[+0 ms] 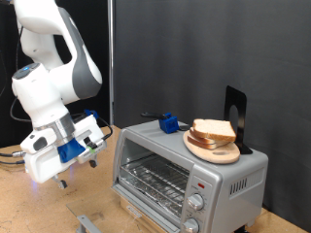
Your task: Make a piece of toast with the oven
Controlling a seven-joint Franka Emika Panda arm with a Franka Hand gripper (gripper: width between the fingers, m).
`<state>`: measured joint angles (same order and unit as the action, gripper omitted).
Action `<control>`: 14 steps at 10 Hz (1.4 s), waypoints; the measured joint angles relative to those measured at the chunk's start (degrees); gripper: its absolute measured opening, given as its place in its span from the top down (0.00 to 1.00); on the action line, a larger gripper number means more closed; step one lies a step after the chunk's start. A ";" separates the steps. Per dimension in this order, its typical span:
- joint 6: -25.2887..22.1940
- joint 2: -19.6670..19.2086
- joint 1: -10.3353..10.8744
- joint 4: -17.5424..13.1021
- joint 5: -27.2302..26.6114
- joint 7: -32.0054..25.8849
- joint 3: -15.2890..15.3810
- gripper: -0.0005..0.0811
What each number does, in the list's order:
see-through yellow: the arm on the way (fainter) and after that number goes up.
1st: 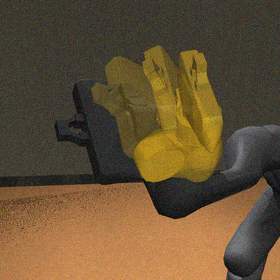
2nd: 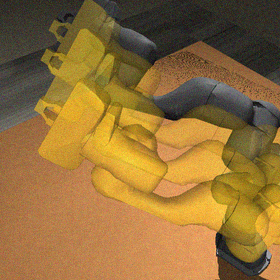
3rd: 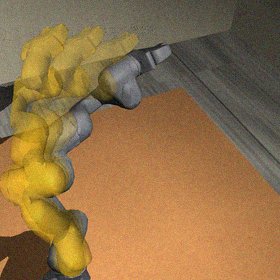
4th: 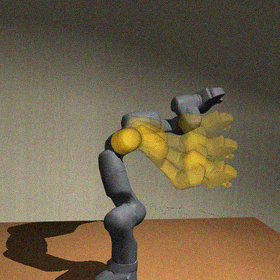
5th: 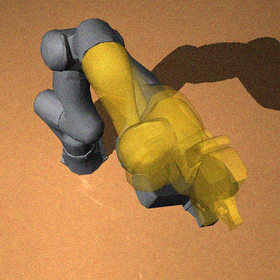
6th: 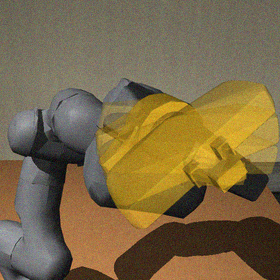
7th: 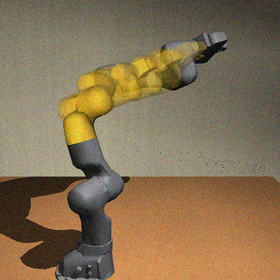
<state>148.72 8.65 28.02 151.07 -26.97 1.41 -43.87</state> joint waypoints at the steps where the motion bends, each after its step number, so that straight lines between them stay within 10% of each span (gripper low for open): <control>1: -2.21 0.04 -1.34 -0.73 1.93 -0.14 -0.73 0.16; 7: -23.45 2.99 -4.36 -12.19 -5.31 -6.50 -9.44 0.16; 10: -24.73 4.39 -4.79 -14.29 -5.61 -3.03 -9.56 0.16; 14: -27.74 8.60 -2.41 -14.67 -2.94 -12.19 -5.62 0.16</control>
<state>120.99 17.25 25.61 136.39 -29.91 -10.78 -49.49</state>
